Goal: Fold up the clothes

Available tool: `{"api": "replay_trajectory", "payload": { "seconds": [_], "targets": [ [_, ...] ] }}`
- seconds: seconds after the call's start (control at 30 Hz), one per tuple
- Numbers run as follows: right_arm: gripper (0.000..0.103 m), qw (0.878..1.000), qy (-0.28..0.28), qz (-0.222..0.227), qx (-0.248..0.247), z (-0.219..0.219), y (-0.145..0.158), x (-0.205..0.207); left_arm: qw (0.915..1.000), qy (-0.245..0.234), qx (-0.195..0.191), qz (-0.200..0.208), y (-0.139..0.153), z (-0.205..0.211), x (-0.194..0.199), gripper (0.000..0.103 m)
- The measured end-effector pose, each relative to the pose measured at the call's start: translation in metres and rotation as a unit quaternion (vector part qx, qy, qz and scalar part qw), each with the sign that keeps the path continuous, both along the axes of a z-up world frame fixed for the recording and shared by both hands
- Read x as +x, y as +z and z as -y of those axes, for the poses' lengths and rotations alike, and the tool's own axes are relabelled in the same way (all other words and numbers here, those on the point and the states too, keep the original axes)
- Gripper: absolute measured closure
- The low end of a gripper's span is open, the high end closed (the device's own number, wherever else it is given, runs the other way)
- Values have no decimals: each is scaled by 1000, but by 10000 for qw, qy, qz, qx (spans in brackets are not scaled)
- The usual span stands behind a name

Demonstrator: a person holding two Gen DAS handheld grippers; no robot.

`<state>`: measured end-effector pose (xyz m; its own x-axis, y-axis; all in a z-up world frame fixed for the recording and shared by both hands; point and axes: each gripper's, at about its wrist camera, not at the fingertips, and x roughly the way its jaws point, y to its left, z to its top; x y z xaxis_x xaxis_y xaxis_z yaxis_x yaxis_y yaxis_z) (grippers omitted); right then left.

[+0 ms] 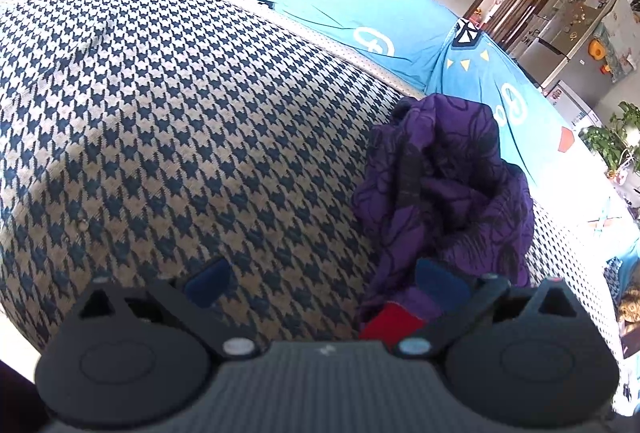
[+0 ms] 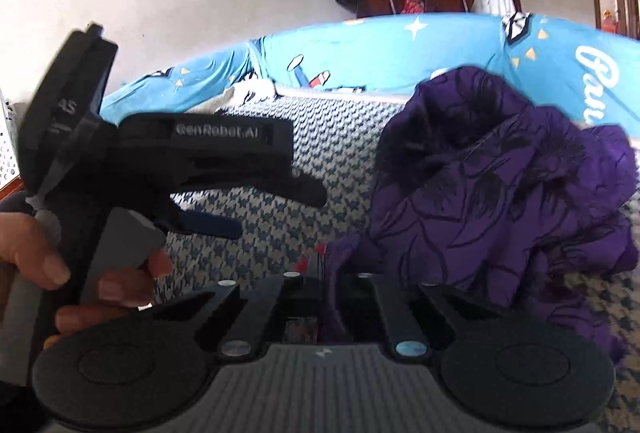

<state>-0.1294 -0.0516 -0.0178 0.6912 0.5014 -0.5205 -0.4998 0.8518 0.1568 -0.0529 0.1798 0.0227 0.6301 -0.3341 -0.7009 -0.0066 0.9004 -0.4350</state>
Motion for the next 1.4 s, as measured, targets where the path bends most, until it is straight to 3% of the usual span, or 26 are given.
{"api": "replay_trajectory", "payload": {
  "seconds": [0.27, 0.47, 0.67, 0.97, 1.2, 1.4],
  "targets": [
    [96, 9907, -1019, 898, -109, 51, 42, -31, 9997, -147, 178, 11, -2, 14, 0, 0],
    [96, 9738, -1988, 1100, 95, 109, 58, -46, 9983, -492, 319, -26, -5, 35, 0, 0],
    [96, 9508, -2985, 811, 197, 160, 54, -45, 9958, -838, 354, -36, -9, 57, 1, 0],
    [96, 8914, -4513, 113, 405, 219, 39, -46, 9884, -1425, 512, -65, -17, 97, -5, 0],
    [95, 8696, -4910, 230, 474, 238, 47, -39, 9807, -1821, 704, -43, -22, 118, -16, 0],
    [82, 8591, -5083, -54, 601, 255, 39, -41, 9775, -1969, 755, -33, -24, 127, -23, 0]
  ]
}}
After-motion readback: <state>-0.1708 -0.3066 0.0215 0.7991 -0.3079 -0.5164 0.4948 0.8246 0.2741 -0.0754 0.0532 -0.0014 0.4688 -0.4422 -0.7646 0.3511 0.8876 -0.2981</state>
